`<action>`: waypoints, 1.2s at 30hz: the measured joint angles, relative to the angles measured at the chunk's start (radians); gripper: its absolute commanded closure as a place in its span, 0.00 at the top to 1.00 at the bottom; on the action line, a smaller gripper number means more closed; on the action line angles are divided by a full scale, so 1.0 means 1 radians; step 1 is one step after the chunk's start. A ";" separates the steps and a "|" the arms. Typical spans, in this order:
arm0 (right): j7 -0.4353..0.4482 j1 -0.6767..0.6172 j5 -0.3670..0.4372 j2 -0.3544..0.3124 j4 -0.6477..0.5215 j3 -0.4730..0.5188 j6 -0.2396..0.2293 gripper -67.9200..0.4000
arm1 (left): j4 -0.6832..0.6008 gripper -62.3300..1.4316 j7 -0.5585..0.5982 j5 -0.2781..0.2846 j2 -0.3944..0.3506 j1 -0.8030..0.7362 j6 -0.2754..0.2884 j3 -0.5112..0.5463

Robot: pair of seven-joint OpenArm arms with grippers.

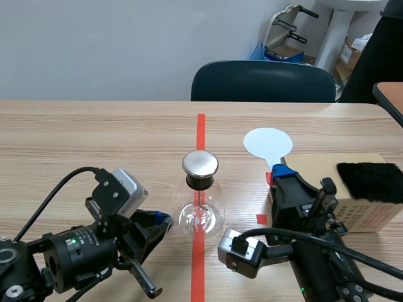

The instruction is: Do the electroscope experiment

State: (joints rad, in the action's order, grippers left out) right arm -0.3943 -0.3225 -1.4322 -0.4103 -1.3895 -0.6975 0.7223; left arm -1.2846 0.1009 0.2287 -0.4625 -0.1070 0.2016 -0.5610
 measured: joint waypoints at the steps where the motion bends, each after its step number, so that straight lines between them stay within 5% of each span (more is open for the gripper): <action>1: 0.000 0.000 0.000 0.000 0.000 0.000 0.000 0.03 | 0.000 0.05 0.000 0.000 0.003 0.005 -0.001 0.000; 36: 0.000 0.000 0.000 0.000 -0.001 0.000 0.000 0.03 | 0.111 0.05 0.001 0.000 0.058 0.052 0.000 0.000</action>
State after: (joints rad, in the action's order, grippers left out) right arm -0.3946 -0.3225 -1.4322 -0.4099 -1.3903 -0.6975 0.7219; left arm -1.1740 0.1020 0.2291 -0.4042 -0.0547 0.2016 -0.5610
